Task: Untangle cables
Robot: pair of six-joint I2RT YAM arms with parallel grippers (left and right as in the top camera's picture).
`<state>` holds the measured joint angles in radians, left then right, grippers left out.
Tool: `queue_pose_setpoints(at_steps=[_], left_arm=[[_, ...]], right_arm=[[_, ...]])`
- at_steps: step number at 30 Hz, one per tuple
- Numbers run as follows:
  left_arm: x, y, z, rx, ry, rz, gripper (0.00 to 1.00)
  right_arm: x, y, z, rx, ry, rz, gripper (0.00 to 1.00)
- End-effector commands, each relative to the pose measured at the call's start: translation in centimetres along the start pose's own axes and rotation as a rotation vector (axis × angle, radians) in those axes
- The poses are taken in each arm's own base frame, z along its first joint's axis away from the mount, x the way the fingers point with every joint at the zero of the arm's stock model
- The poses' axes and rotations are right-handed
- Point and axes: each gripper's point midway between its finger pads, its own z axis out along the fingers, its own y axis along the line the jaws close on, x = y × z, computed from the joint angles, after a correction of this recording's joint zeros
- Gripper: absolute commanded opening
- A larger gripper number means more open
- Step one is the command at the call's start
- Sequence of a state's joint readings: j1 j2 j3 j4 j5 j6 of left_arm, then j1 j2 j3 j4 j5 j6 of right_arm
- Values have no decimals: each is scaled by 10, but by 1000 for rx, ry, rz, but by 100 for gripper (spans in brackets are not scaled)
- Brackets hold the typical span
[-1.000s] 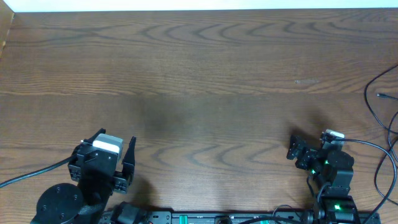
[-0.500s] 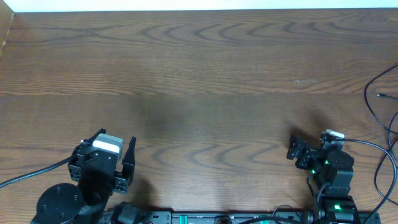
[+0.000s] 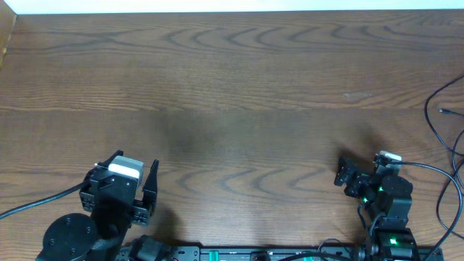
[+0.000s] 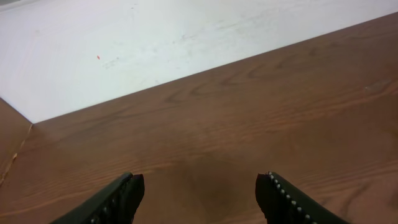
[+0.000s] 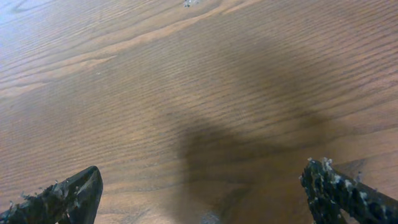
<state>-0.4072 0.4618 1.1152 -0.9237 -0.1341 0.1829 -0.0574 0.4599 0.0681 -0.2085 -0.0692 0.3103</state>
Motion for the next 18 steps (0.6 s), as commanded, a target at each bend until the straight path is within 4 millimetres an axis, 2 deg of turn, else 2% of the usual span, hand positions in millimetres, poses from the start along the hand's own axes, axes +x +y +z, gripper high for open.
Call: queue_pose_setpoints(at_steps=[1,12,18], left_arm=[[0,2,-1,-11,0,-14,63],[0,2,-1,-11,1,-23,63],[0,2,-1,-11,1,-25,63]], right_arm=[[-4,1,-1,-1,-24,2,99],[-48,17,-25,-75,-248,-12,99],[-58,21,-33,-94,-306,-16,99]])
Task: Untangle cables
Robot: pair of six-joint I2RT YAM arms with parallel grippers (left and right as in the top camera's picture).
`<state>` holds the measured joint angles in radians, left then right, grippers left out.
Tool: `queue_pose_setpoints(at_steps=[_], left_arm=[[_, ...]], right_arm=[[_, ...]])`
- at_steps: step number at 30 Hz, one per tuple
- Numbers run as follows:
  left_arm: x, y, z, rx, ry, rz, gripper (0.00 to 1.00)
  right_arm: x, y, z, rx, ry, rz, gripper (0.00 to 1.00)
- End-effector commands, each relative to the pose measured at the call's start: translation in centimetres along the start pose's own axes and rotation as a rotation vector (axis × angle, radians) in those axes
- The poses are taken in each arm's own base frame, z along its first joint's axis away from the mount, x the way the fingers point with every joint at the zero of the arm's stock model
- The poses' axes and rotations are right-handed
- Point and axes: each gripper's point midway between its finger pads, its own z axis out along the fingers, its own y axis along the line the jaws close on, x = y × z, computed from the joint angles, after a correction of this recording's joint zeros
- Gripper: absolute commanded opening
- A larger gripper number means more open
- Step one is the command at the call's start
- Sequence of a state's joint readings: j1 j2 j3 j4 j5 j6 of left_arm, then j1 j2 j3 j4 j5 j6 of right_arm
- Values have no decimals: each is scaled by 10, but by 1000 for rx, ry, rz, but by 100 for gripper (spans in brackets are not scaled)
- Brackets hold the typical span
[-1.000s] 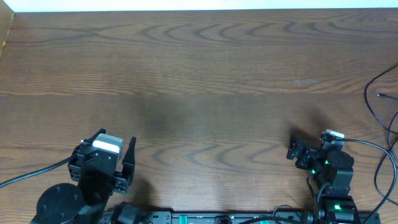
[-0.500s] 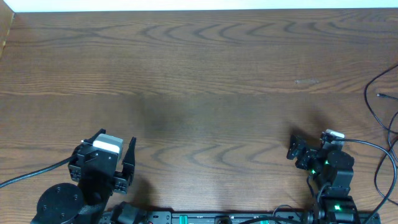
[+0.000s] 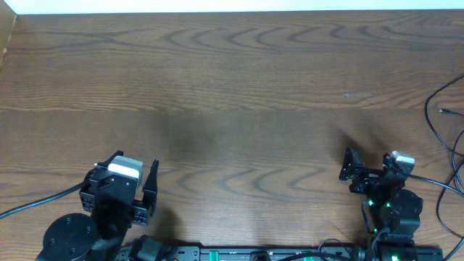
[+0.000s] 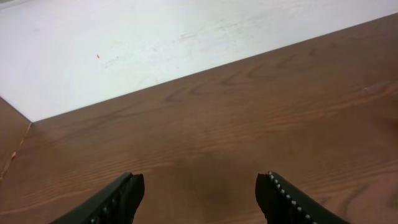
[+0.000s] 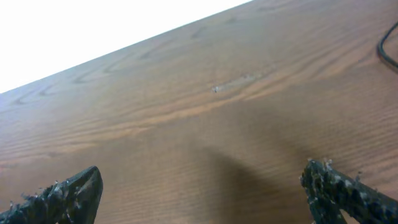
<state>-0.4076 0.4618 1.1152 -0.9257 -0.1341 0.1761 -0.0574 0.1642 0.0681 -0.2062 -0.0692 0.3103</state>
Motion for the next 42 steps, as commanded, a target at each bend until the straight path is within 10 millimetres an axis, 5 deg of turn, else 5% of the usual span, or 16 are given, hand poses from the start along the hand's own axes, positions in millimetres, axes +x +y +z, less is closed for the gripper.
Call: queue_pose_setpoints(at_steps=[1,11,27,30,36,42], left_arm=[[0,2,-1,-11,-1,-18,63],[0,2,-1,-11,-1,-19,63],[-1,2,-1,-12,-7,-20,64],[-5,3,-1,-15,-20,-30,80],[-12,4,-1,-17,-50,-62,96],[5,9,11,-70,1,-75,99]], right_arm=[[-6,2,-2,-5,-34,3,99],[-29,10,-13,-44,-149,-4,99],[-28,10,-13,-43,-147,-4,99],[-28,10,-13,-43,-147,-4,99],[-28,10,-13,-43,-147,-4,99],[-28,10,-13,-43,-147,-4,99]])
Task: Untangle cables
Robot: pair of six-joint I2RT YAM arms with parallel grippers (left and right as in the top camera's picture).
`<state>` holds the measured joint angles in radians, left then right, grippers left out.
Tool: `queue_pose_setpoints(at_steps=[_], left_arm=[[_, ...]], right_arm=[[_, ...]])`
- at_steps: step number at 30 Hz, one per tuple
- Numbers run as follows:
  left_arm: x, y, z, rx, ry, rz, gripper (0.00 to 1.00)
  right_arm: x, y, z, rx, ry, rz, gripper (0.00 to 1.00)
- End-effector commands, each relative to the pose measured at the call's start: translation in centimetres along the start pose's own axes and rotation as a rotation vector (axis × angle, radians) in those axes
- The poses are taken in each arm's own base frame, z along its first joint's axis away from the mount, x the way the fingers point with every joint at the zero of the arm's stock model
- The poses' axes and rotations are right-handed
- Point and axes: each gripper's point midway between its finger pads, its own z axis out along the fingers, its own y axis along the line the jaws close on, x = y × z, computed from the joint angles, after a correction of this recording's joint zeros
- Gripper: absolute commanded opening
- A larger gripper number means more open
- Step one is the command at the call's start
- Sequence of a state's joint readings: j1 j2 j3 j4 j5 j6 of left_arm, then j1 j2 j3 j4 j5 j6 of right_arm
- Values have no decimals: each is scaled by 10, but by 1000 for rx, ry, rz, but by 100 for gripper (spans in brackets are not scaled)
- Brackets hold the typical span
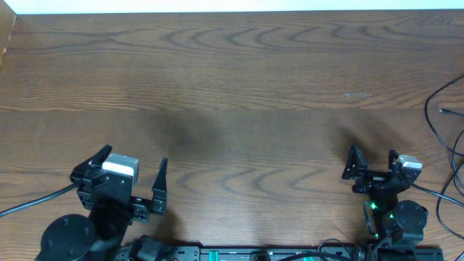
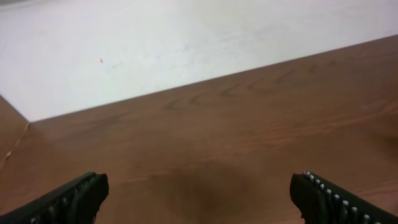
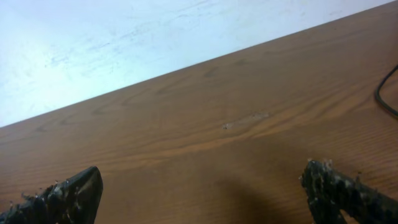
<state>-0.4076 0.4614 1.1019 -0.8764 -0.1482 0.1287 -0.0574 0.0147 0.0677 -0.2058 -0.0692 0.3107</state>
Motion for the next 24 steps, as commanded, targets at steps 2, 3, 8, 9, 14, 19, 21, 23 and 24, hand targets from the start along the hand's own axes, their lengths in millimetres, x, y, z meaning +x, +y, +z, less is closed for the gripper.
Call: queue_pose_setpoints(at_steps=[2,3,8,9,14,19,21,23,24], left_arm=[[18,7,15,-63,44,-37,99],[19,6,18,-64,42,-53,99],[21,2,41,-66,-13,-181,99],[23,1,45,-67,-19,-207,99],[43,3,59,-108,11,-307,99],[62,7,67,-151,53,-287,99],[67,5,74,-149,57,-229,99],[70,4,82,-147,47,-174,99],[72,3,86,-146,40,-157,99]], right_arm=[[0,0,0,3,-5,6,99],[0,0,0,3,-5,6,99],[0,0,0,3,-5,6,99],[0,0,0,3,-5,6,99],[0,0,0,3,-5,6,99],[0,0,0,3,-5,6,99],[0,0,0,3,-5,6,99],[0,0,0,3,-5,6,99],[0,0,0,3,-5,5,99]])
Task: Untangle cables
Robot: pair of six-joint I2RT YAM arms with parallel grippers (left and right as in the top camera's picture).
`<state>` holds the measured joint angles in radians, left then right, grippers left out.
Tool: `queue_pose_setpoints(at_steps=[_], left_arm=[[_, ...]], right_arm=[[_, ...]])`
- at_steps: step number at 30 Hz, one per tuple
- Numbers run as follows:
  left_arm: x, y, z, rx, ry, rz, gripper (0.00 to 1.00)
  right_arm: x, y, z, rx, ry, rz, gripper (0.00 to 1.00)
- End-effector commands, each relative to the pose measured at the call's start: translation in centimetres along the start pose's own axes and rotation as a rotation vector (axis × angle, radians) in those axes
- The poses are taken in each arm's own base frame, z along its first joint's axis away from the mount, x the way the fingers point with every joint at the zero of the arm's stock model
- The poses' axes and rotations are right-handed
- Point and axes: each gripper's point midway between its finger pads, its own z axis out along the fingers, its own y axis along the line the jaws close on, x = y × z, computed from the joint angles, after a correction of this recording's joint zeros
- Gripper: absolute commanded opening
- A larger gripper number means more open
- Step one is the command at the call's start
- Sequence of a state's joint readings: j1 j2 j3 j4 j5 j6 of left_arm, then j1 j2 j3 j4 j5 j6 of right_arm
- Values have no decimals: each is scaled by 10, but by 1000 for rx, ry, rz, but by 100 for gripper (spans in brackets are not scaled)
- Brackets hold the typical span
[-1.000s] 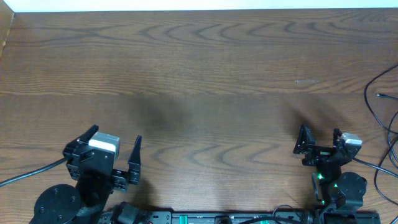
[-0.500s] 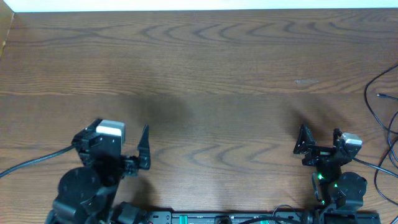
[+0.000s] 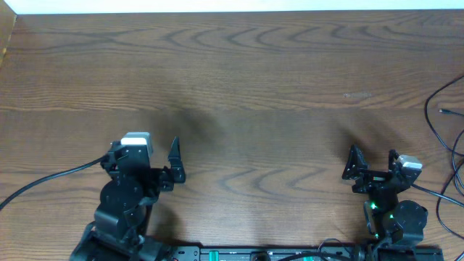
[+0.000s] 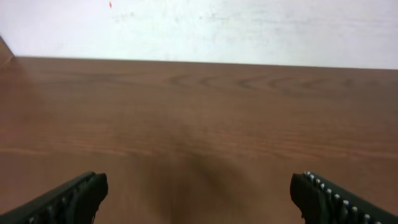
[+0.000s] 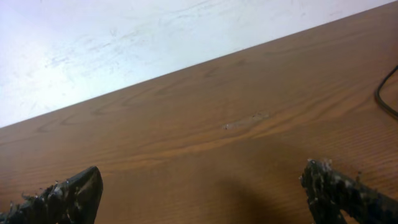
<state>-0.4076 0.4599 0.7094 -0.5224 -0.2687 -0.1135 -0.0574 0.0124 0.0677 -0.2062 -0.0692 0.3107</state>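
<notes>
Thin black cables (image 3: 444, 110) loop at the table's far right edge, partly cut off by the frame; one strand (image 5: 385, 98) shows at the right of the right wrist view. My right gripper (image 3: 373, 165) stands open near the front right, left of those cables, with nothing between its fingers (image 5: 202, 199). My left gripper (image 3: 145, 161) is open wide at the front left, over bare wood (image 4: 199, 199). No cable appears in the left wrist view.
The dark wooden table (image 3: 232, 80) ends at a white strip along its far edge (image 3: 232, 6). A black lead (image 3: 43, 187) runs from my left arm off the left side. A small scuff (image 3: 357, 95) marks the wood at the right.
My left arm has moved right and away from the front edge, and its wrist view now faces the far edge squarely. The right arm has not moved. Both grippers stay open.
First my left gripper was part open at the front left, while my right gripper pointed down at the wood. Then the right gripper faced the far edge. Later the left gripper stood wider open, and now it sits further right.
</notes>
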Motion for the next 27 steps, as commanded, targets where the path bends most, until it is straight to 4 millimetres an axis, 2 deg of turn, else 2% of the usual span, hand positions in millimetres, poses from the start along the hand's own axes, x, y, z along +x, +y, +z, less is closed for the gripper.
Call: queue_pose_setpoints(at_steps=[1,8,12,15,21,27], left_arm=[[12,3,11,-25,-2,80,99],[20,-3,35,-14,-98,-5,99],[24,-14,43,49,-153,-30,99],[27,-14,49,72,-192,-76,99],[30,6,54,92,-307,-196,99],[21,31,41,57,-477,-248,99]], right_arm=[[1,0,0,3,-3,6,99],[1,0,0,3,-3,6,99],[1,0,0,3,-3,6,99],[1,-1,0,3,-3,6,99],[1,-1,0,3,-3,6,99],[1,-1,0,3,-3,6,99]])
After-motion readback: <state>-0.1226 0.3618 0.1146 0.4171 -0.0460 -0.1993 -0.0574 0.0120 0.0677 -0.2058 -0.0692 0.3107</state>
